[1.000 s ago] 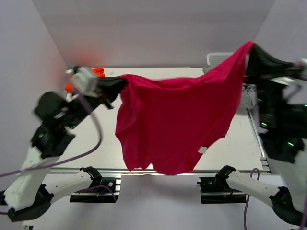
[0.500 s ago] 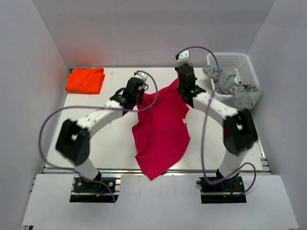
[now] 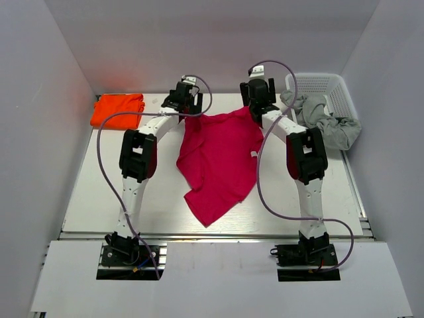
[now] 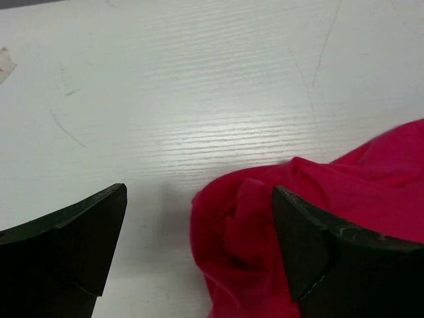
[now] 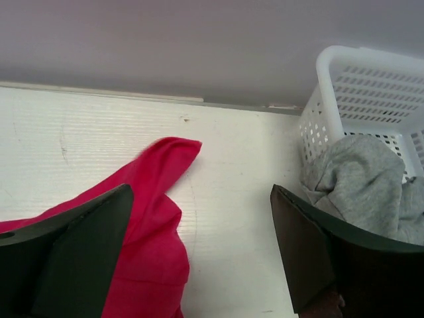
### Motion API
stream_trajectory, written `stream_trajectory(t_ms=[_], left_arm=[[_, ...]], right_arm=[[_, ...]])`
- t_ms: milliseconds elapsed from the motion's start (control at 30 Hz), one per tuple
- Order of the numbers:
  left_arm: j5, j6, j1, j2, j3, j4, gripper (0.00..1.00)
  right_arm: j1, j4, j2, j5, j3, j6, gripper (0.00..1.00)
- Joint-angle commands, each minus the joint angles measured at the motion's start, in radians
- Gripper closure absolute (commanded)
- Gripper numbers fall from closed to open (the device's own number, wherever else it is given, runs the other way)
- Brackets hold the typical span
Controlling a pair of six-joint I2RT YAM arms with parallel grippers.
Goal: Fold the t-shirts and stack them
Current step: Flatten out the tshirt
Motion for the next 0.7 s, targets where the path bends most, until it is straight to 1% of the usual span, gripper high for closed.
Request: stream_trajectory(t_ms=[0,33,67,100,133,200,233,267,300,333,367,400,433,467,500,567,633,667], left_arm=[[0.052,-0.012,0.02,-0.074,0.071,-0.089,0.0],[0.052,-0.024,0.02,-0.099,0.054,-0.089,0.0],[0.052,-0.024,0.03,-0.128,0.002,-0.089,0.0],[0.061,-0.035,0.031,-0.16,-0.025,-0.098,0.0],[0.061,-0.035,0.031,-0.233,-0.089,-0.113,0.0],[0.061,-0.045,0.018,-0.31,-0.159,-0.141,0.0],[0.07,-0.073,0.018,-0.347,-0.24,-0.176,0.0],[0.085,-0.084,0.006,-0.387,-0.289,-0.188,0.0],[0.104,-0.093,-0.003,-0.469,-0.341,-0.189,0.0],[0.175,-0.119,-0.003,-0.513,-0.465,-0.18,0.0],[0.212,-0.137,-0.003,-0.554,-0.533,-0.158,0.0],[0.249,-0.151,-0.003,-0.595,-0.6,-0.129,0.0],[0.29,-0.151,-0.012,-0.667,-0.709,-0.106,0.0],[0.358,-0.16,-0.012,-0.697,-0.748,-0.097,0.0],[0.38,-0.17,-0.023,-0.723,-0.782,-0.097,0.0],[0.435,-0.17,-0.046,-0.795,-0.864,-0.097,0.0],[0.475,-0.159,-0.08,-0.833,-0.924,-0.065,0.0],[0.492,-0.159,-0.092,-0.846,-0.97,-0.064,0.0]], right_arm=[[0.0,-0.015,-0.038,-0.088,0.077,0.019,0.1],[0.002,-0.074,-0.048,-0.119,0.081,0.024,0.1],[0.003,-0.094,-0.058,-0.132,0.084,0.054,0.1],[0.003,-0.117,-0.103,-0.146,0.078,0.068,0.1],[0.002,-0.169,-0.123,-0.218,0.073,0.1,0.1],[0.008,-0.264,-0.206,-0.283,0.043,0.167,0.1],[0.008,-0.283,-0.252,-0.338,0.003,0.188,0.1],[0.009,-0.311,-0.28,-0.361,-0.051,0.207,0.1],[0.009,-0.315,-0.306,-0.419,-0.086,0.267,0.1],[0.011,-0.317,-0.387,-0.447,-0.155,0.281,0.1],[0.011,-0.316,-0.413,-0.499,-0.235,0.298,0.1],[0.014,-0.303,-0.439,-0.513,-0.281,0.344,0.1],[0.017,-0.302,-0.509,-0.525,-0.322,0.361,0.1],[0.017,-0.299,-0.533,-0.548,-0.428,0.396,0.1],[0.022,-0.297,-0.573,-0.585,-0.456,0.413,0.1],[0.025,-0.285,-0.623,-0.645,-0.569,0.451,0.1],[0.031,-0.276,-0.663,-0.73,-0.641,0.464,0.1],[0.032,-0.276,-0.703,-0.743,-0.686,0.493,0.1]])
